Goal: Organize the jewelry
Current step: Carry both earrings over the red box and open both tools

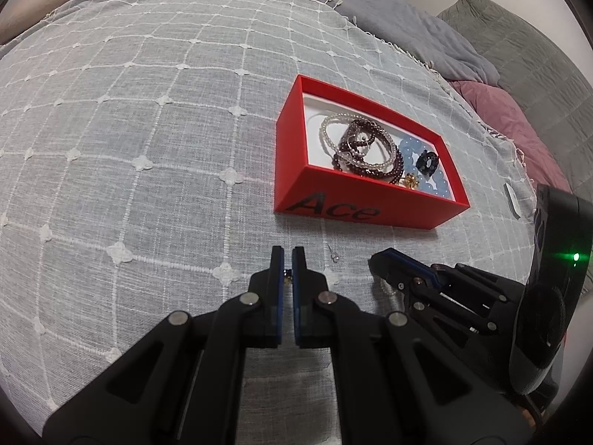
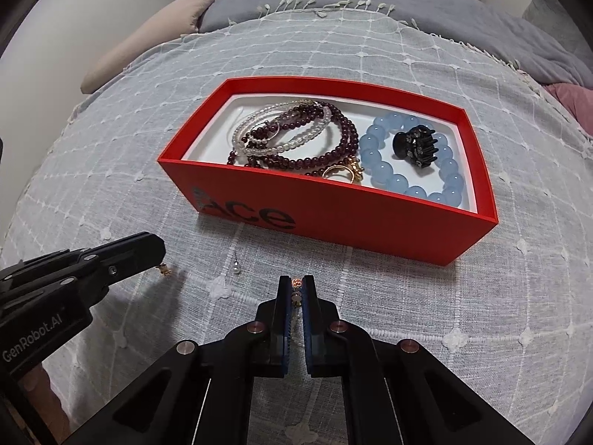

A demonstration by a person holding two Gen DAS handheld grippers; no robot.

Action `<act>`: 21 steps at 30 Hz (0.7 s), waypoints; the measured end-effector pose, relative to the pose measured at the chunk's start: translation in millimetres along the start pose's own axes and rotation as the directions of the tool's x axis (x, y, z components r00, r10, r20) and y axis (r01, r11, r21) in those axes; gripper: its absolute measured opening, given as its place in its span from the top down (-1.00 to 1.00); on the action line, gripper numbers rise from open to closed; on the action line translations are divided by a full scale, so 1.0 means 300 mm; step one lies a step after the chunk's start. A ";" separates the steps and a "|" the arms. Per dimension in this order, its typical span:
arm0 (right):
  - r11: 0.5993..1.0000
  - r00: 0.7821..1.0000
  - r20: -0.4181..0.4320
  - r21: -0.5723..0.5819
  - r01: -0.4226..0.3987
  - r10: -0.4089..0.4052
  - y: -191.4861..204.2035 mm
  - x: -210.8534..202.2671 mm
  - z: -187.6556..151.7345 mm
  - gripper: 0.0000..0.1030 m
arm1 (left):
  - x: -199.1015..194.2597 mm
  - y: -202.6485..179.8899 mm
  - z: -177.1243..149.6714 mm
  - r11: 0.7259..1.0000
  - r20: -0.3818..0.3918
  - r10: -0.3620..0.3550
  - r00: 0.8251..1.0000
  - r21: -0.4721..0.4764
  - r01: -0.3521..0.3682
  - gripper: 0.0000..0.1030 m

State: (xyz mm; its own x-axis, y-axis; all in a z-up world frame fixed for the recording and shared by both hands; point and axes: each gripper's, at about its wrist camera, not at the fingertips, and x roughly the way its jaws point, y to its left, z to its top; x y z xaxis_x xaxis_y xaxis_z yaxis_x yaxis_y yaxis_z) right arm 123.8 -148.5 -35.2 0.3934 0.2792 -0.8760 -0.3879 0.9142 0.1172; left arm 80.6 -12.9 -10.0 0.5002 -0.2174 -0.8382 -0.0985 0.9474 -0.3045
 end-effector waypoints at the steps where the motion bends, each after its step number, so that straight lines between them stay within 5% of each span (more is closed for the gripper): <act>1: 1.000 1.000 0.003 0.002 -0.007 0.007 -0.001 -0.003 0.000 0.91 | 0.000 0.000 0.000 1.000 0.000 0.000 1.000 -0.001 0.000 0.91; 13: 0.999 0.999 0.020 -0.004 -0.038 0.038 0.002 -0.067 0.013 0.91 | -0.028 0.004 0.012 0.999 0.012 -0.032 0.999 -0.009 0.032 0.91; 21: 0.997 0.994 0.080 -0.014 -0.072 0.073 -0.014 -0.177 0.039 0.91 | -0.110 -0.014 0.064 0.994 0.094 -0.109 0.990 -0.010 0.110 0.91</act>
State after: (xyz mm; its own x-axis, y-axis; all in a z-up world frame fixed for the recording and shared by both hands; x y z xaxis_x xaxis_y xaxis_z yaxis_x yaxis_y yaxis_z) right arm 114.3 -163.7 16.2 0.4296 0.3682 -0.8245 -0.4270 0.8874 0.1738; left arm 81.1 -5.2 27.6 0.5867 -0.2962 -0.7537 -0.0515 0.9152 -0.3998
